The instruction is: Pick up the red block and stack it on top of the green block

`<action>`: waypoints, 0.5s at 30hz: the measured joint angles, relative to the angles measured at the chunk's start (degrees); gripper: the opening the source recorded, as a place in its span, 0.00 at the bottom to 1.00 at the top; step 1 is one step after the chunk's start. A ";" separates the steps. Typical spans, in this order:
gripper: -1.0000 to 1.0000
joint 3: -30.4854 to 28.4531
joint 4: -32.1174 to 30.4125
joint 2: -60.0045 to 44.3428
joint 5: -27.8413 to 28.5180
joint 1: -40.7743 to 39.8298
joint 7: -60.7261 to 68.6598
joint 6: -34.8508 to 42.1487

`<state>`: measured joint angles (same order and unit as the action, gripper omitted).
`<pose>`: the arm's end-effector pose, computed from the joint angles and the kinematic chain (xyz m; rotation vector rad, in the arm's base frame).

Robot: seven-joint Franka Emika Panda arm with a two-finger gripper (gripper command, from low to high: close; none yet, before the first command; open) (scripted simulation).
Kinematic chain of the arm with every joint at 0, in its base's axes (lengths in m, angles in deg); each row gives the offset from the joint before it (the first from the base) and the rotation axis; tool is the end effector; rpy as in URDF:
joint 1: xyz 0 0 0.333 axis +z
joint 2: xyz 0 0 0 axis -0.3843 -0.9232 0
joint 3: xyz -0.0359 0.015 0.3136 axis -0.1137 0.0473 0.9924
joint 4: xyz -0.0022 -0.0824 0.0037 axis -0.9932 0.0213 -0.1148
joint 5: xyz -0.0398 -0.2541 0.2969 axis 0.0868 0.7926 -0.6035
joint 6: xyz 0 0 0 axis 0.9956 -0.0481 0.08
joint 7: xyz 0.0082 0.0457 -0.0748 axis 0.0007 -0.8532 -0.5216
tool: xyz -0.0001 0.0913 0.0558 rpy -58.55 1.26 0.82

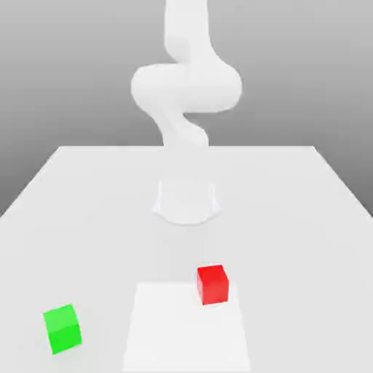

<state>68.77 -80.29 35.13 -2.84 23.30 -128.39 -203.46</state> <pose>0.3737 0.0046 0.6612 -2.4991 1.0274 -0.9371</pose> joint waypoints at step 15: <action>0.50 1.72 -26.70 -27.91 -1.14 4.74 3.61 -21.19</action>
<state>70.49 -107.00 7.22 -3.98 28.03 -124.78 -224.65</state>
